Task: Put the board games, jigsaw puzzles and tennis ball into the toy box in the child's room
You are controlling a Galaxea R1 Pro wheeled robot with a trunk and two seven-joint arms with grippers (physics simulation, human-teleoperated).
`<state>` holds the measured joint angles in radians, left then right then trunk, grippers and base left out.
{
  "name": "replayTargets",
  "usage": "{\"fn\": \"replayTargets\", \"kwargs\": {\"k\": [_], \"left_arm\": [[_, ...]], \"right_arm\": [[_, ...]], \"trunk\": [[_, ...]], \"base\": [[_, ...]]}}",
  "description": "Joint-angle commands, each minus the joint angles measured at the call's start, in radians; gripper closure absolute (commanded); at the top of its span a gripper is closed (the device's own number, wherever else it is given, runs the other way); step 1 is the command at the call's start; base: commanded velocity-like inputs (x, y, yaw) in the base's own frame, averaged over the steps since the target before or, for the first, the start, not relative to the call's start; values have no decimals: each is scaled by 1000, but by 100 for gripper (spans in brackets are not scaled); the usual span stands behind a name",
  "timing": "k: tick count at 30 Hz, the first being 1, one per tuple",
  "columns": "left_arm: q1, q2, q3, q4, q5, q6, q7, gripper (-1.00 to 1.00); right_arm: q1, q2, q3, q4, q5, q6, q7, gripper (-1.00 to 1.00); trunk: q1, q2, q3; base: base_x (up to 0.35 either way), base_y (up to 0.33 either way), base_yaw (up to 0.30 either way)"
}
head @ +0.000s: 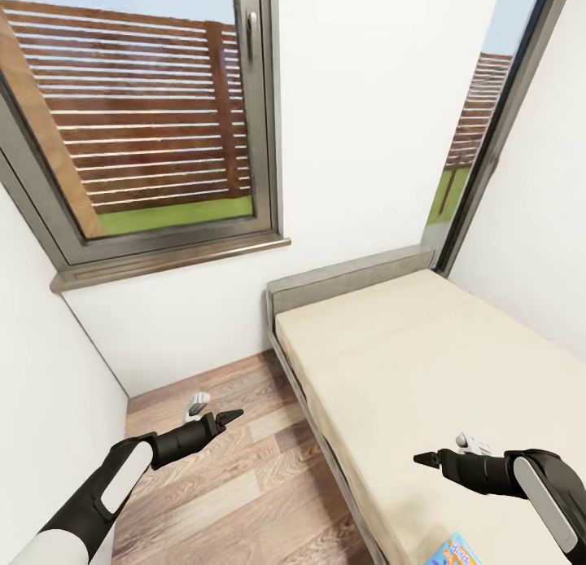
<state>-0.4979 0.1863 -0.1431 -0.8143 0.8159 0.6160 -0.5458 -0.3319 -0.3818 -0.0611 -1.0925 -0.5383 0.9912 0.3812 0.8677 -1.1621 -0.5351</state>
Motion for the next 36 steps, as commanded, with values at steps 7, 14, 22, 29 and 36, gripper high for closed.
{"fn": "replayTargets", "kwargs": {"k": [7,14,22,29,36], "left_arm": [[-1,1,-2,0,8,5,1,-100],[-1,1,-2,0,8,5,1,-100],[-1,1,-2,0,8,5,1,-100],[-1,1,-2,0,8,5,1,-100],[-1,3,-1,2,9,5,1,-100]], "right_arm": [[-1,0,-2,0,9,3,10,-100],[-1,0,-1,0,8,3,10,-100],[-1,1,-2,0,8,3,10,-100],[-1,1,-2,0,8,3,10,-100],[-1,1,-2,0,8,3,10,-100]], "trunk": [[27,-50,-24],[54,-99,-46],[84,-155,-70],[111,-204,-90],[111,-204,-89]], "base": [[0,0,-30],[0,0,-173],[0,0,-213],[0,0,-161],[0,0,-39]]}}
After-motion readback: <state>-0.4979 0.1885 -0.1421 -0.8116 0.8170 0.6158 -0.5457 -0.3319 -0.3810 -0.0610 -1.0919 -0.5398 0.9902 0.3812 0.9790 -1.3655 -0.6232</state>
